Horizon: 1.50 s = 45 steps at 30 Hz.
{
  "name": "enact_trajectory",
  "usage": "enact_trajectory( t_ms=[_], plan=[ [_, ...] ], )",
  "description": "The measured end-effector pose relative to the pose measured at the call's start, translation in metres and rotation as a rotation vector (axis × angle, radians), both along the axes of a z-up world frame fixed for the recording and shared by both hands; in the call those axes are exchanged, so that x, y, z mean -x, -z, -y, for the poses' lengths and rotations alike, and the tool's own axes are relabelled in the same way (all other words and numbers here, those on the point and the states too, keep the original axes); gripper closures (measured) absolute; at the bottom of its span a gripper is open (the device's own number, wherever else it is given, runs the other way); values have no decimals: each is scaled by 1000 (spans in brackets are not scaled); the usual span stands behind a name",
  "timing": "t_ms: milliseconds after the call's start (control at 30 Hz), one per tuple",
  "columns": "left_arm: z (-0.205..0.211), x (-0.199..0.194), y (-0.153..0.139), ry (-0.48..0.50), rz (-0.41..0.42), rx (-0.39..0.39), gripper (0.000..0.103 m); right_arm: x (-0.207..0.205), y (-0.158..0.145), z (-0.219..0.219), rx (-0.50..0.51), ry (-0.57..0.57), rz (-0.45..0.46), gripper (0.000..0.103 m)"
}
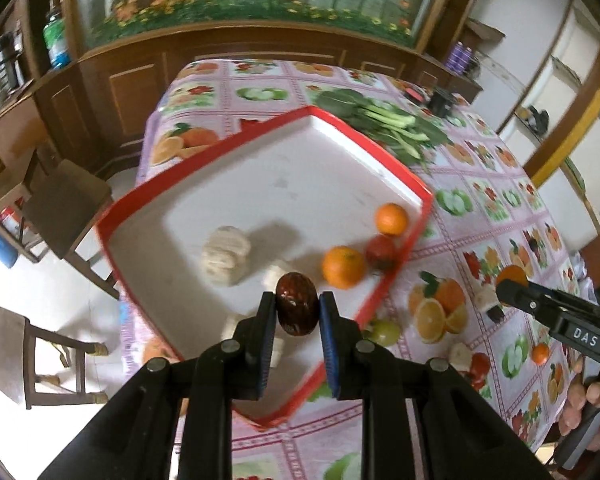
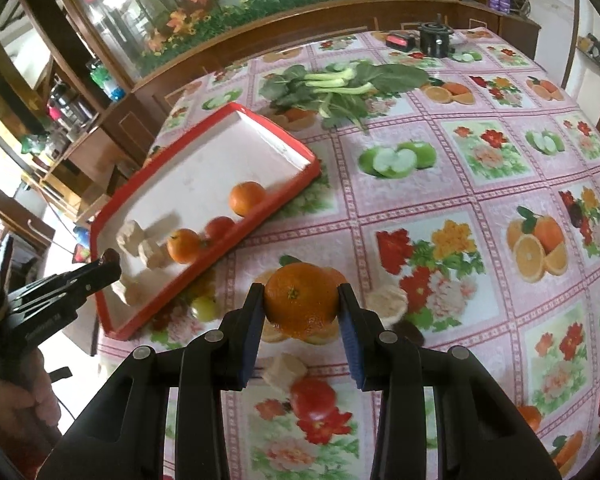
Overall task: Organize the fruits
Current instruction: 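Carry the date and the orange over the tray with both tools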
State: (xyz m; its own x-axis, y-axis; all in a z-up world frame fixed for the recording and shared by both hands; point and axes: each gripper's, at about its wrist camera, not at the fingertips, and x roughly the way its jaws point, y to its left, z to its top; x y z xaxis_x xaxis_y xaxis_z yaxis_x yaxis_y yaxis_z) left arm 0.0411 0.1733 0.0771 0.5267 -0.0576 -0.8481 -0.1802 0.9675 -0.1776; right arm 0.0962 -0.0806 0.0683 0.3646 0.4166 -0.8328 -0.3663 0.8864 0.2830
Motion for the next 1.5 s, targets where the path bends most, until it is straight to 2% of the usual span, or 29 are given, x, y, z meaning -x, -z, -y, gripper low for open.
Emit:
enact_trajectory(
  t_ms=[333, 600, 833, 1133, 1433, 1500],
  plan=[
    [-33, 5, 9, -56, -12, 28, 79, -11, -5, -32, -30, -48, -16, 68],
    [-9, 1, 12, 26, -15, 76, 79, -18, -1, -63, -37, -108, -38, 68],
    [8, -9, 21, 79, -30, 104, 79, -43, -1, -89, -78, -104, -84, 68],
    [1, -13, 36, 84, -66, 127, 79, -55, 15, -127, -42, -150, -105, 68],
    [-13, -28, 36, 49, -55, 91, 79, -62, 32, -140, -4, -159, -116, 68],
    [-14, -31, 38, 39, -67, 62, 79, -66, 35, -141, 4, -154, -118, 68]
  ],
)
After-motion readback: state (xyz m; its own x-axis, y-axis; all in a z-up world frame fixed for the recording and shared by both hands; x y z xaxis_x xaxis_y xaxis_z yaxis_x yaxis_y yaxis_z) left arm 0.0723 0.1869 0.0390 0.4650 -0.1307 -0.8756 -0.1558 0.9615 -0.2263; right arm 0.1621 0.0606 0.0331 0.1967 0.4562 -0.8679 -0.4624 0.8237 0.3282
